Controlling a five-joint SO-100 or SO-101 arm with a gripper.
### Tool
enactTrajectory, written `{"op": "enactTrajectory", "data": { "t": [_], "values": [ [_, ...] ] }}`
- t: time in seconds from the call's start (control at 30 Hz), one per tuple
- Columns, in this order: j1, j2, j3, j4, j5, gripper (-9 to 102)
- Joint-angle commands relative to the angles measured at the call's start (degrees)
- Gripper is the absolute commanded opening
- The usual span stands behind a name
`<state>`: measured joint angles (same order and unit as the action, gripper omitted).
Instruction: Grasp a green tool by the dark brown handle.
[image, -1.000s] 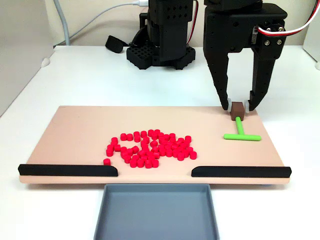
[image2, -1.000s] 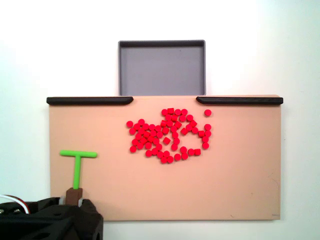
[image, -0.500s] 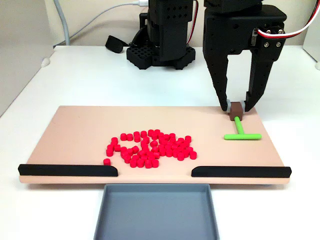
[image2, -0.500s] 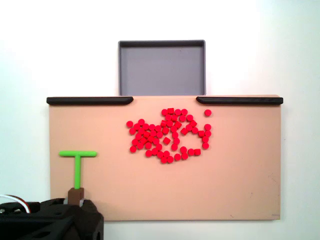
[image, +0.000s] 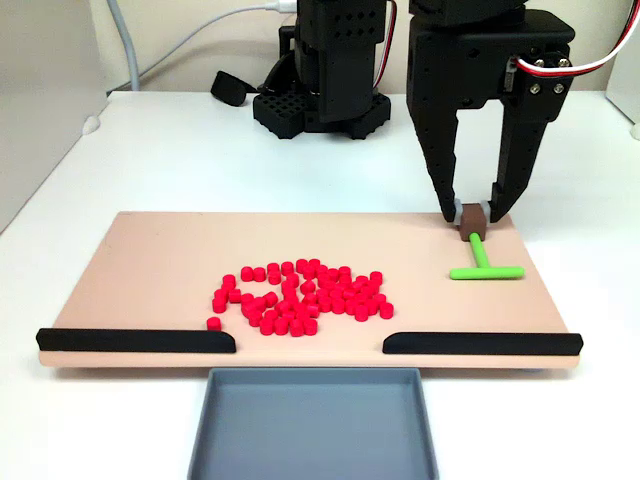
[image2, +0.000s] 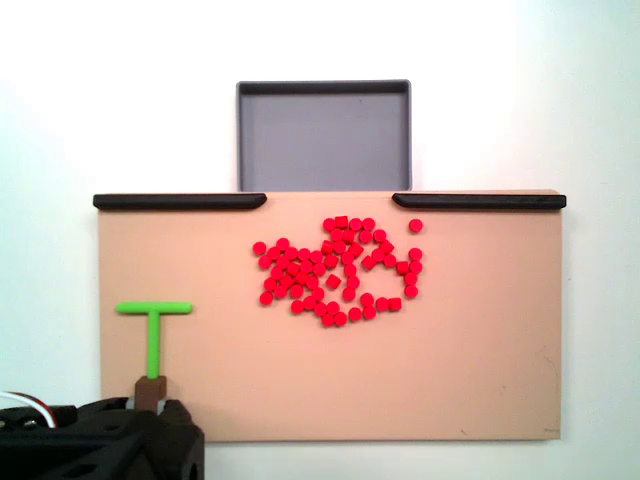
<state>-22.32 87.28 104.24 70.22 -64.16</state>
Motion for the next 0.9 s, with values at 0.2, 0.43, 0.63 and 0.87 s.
{"op": "enactTrajectory", "data": {
  "t": [0.2,0.43,0.63,0.87],
  "values": [
    [0.0,2.5,-1.1,0.2,-1.1,0],
    [1.8,6.4,-1.1,0.9,-2.3,0],
    [4.8,9.7,-1.3,4.5,-7.4,0],
    [10.6,11.4,-6.0,12.0,-15.5,0]
  ]
}}
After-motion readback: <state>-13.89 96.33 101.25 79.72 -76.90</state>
